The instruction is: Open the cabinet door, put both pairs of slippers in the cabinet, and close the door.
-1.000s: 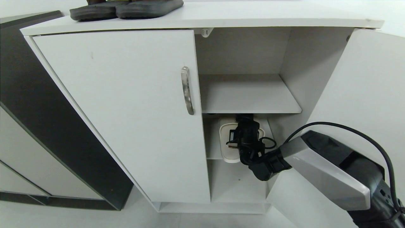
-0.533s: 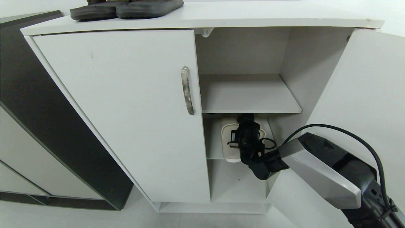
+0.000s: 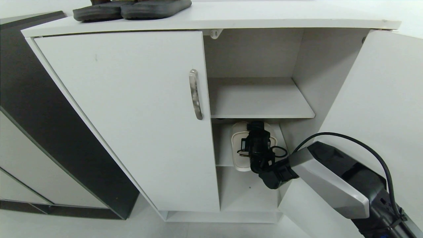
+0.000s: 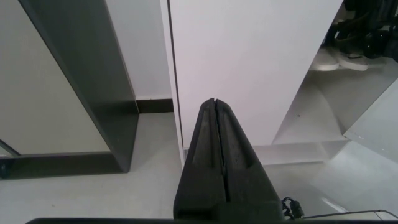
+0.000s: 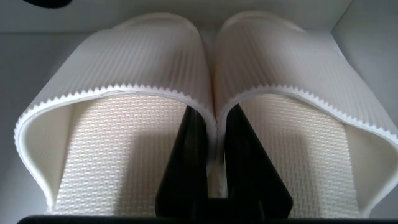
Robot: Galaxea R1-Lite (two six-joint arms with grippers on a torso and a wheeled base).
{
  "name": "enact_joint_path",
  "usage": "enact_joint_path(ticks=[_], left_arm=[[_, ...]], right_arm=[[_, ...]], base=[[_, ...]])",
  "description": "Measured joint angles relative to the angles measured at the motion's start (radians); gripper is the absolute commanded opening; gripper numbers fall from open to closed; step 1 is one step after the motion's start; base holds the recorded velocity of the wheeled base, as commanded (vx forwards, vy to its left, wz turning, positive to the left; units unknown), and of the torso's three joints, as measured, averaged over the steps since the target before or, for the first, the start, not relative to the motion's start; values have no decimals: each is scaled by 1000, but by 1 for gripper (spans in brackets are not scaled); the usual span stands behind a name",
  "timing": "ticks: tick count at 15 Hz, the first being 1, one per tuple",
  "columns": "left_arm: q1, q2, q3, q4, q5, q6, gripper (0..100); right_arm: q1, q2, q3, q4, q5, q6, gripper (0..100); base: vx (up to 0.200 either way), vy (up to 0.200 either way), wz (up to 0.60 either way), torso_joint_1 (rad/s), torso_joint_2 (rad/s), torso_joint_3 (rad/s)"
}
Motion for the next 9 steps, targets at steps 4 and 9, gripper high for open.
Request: enact_joint_path(ticks=[4,9], left_arm=[[0,0,0,0,0,0,0],[0,0,0,0,0,0,0]], right_arm=[[-1,6,-1,0,-5,-2,100],[13,-41,112,-28,-11,-1,100]], base=[[0,0,0,0,0,0],[0,0,0,0,0,0]])
